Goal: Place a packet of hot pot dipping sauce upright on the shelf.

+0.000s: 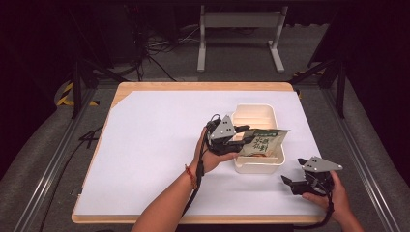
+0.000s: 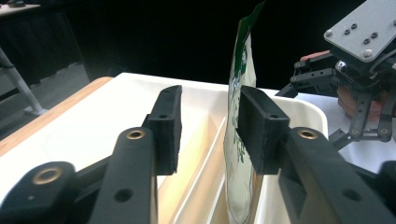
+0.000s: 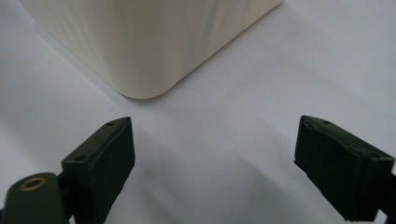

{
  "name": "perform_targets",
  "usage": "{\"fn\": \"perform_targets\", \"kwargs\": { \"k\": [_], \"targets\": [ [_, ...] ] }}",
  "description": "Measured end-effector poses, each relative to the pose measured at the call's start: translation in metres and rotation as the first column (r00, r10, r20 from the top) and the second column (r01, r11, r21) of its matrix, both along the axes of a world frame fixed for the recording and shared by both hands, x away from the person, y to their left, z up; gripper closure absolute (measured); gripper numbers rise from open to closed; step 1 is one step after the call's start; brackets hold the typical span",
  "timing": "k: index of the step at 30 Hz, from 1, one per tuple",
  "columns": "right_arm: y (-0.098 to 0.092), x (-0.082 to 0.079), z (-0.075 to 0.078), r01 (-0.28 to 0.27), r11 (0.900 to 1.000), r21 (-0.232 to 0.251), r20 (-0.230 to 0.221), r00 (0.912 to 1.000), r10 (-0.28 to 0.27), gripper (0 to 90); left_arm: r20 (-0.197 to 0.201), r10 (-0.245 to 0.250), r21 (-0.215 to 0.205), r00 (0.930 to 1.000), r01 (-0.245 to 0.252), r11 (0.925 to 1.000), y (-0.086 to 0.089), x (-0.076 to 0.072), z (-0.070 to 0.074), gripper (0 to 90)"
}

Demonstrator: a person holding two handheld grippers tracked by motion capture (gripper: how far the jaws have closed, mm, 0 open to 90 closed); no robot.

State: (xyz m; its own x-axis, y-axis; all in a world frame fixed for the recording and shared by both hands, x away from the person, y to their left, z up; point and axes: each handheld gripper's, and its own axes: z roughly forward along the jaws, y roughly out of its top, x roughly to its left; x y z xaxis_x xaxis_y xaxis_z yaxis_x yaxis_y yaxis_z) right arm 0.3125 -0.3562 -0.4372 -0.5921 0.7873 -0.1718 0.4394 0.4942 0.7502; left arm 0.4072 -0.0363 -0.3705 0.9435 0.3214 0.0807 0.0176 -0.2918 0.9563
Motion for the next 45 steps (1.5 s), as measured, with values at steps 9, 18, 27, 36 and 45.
{"fn": "perform_targets", "kwargs": {
  "k": [9,18,27,36,45],
  "targets": [
    [0.000,0.000,-0.001,0.004,1.000,-0.002,0.000,1.0000,-0.004,12.9,0.037,0.019,0.130,0.9991,-0.024,0.9912,-0.001,-0.009,0.005,37.8],
    [0.001,0.000,-0.001,0.001,1.000,-0.008,0.000,1.0000,-0.001,12.9,0.034,0.050,0.174,0.9982,-0.055,0.9832,0.000,-0.013,0.003,19.7],
    [0.001,-0.001,0.001,0.000,1.000,-0.007,0.012,0.9999,0.000,12.9,0.064,0.062,0.243,0.9961,-0.075,0.9671,0.015,-0.016,0.001,12.4],
    [0.002,-0.001,0.000,-0.007,1.000,-0.018,0.017,0.9998,0.007,12.8,0.075,0.077,0.258,0.9943,-0.093,0.9617,0.030,-0.019,0.003,11.3],
    [0.002,-0.002,0.000,-0.006,1.000,-0.019,0.017,0.9998,0.007,12.8,0.106,0.101,0.324,0.9892,-0.131,0.9370,0.043,-0.024,0.001,9.8]
  ]
}}
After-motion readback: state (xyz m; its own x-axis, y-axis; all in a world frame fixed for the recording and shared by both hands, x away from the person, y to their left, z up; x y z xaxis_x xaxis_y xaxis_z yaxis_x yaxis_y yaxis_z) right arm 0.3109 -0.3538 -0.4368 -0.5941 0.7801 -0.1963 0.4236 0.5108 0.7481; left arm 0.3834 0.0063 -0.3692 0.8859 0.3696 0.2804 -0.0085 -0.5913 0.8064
